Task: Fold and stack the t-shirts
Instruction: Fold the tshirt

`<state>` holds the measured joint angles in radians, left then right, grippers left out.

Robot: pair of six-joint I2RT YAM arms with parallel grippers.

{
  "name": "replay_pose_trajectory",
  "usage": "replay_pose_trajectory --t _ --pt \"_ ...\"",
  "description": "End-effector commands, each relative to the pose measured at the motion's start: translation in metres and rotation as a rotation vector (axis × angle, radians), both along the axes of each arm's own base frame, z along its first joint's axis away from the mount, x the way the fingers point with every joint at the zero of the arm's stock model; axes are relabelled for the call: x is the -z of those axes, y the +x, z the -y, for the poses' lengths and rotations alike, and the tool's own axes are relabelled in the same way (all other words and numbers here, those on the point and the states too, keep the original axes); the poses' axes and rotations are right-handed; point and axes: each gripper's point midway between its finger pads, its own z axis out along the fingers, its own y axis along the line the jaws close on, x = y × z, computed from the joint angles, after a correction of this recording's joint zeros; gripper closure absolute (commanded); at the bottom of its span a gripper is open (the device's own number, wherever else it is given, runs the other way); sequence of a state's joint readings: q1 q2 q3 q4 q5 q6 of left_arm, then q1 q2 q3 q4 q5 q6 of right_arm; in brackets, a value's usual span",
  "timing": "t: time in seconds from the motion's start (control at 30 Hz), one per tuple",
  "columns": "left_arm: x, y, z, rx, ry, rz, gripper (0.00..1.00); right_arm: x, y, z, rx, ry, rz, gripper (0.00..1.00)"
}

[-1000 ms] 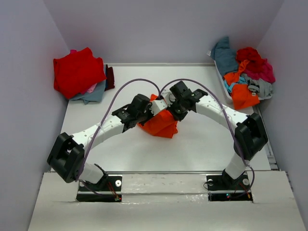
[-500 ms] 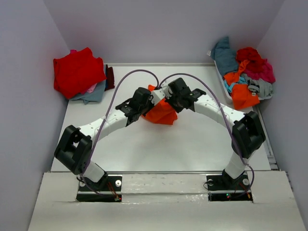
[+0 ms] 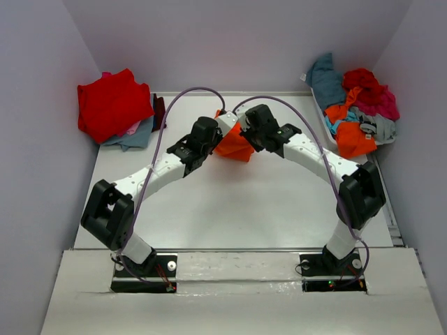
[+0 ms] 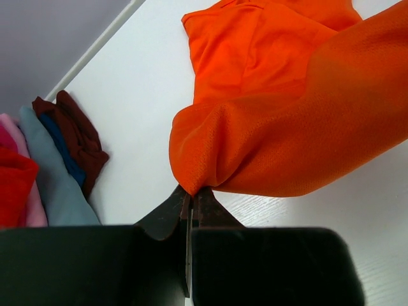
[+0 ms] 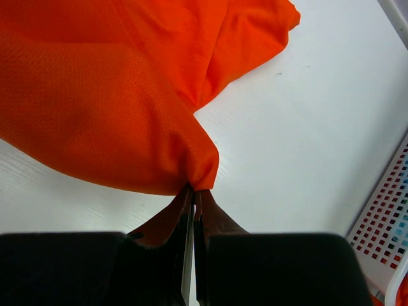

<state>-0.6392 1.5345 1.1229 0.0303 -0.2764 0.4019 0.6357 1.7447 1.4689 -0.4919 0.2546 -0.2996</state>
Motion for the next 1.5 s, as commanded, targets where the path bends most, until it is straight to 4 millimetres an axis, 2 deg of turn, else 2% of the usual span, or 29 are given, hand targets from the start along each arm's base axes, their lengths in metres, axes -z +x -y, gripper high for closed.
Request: replay_pose_trajectory --t 0.0,0.1,0.2,0.33,0.4,0.43,0.53,0.6,0.73,0.8,0.93,1.1,1.2,1.23,1.27,1.33,1.37,1.43,1.47 --pt "-0.028 0.013 -0.001 -0.055 -0.067 0.083 0.94 -0.039 0.006 -0.009 -0.020 0.057 0.081 0.93" --pt "-0.023 0.006 -0.004 -0.049 -0.062 0.069 0.94 -0.038 0.001 -0.010 -0.032 0.064 0.062 0.93" --pt "-0.011 -0.007 -0.009 -0.017 -0.028 0.029 0.94 -0.030 -0.013 -0.014 -0.071 0.077 -0.011 0.93" --pt "0.028 -0.039 -0.014 0.090 0.062 -0.125 0.94 -0.012 -0.049 -0.014 -0.143 0.078 -0.176 0.93" --pt "0.038 -0.050 -0.017 0.120 0.089 -0.173 0.94 -0.005 -0.064 -0.016 -0.181 0.096 -0.239 0.93" --pt "0.047 -0.062 -0.019 0.152 0.105 -0.221 0.94 -0.002 -0.075 -0.013 -0.191 0.090 -0.277 0.93" --pt "0.056 -0.082 -0.020 0.229 0.132 -0.294 0.94 0.005 -0.098 -0.010 -0.230 0.098 -0.363 0.93" --pt "0.061 -0.103 -0.027 0.275 0.168 -0.381 0.94 0.006 -0.118 -0.011 -0.268 0.106 -0.423 0.93" --pt "0.058 -0.128 -0.023 0.376 0.161 -0.435 0.94 0.003 -0.148 -0.013 -0.343 0.125 -0.521 0.93" --pt "0.059 -0.142 -0.028 0.401 0.172 -0.480 0.94 0.002 -0.163 -0.018 -0.390 0.145 -0.571 0.93" --pt "0.062 -0.175 -0.022 0.491 0.183 -0.570 0.94 0.005 -0.197 -0.017 -0.444 0.147 -0.705 0.93" --pt "0.059 -0.204 -0.015 0.576 0.176 -0.655 0.94 -0.001 -0.235 -0.019 -0.513 0.199 -0.862 0.93" --pt "0.057 -0.214 -0.015 0.599 0.182 -0.702 0.94 0.001 -0.252 -0.013 -0.528 0.193 -0.959 0.93" --pt "0.056 -0.217 -0.015 0.604 0.177 -0.714 0.92 0.000 -0.259 -0.012 -0.538 0.186 -0.985 0.90" --pt "0.052 -0.218 -0.014 0.604 0.175 -0.717 0.90 -0.001 -0.260 -0.011 -0.546 0.185 -0.983 0.78" --pt "0.044 -0.218 -0.012 0.618 0.164 -0.708 0.69 -0.004 -0.261 -0.010 -0.564 0.186 -0.969 0.57" --pt "0.042 -0.217 -0.012 0.617 0.161 -0.704 0.61 -0.006 -0.261 -0.009 -0.575 0.186 -0.951 0.44" --pt "0.040 -0.217 -0.011 0.616 0.158 -0.705 0.51 -0.011 -0.258 -0.006 -0.578 0.177 -0.910 0.28" --pt "0.039 -0.217 -0.010 0.619 0.157 -0.702 0.46 -0.012 -0.258 -0.006 -0.583 0.175 -0.905 0.26"
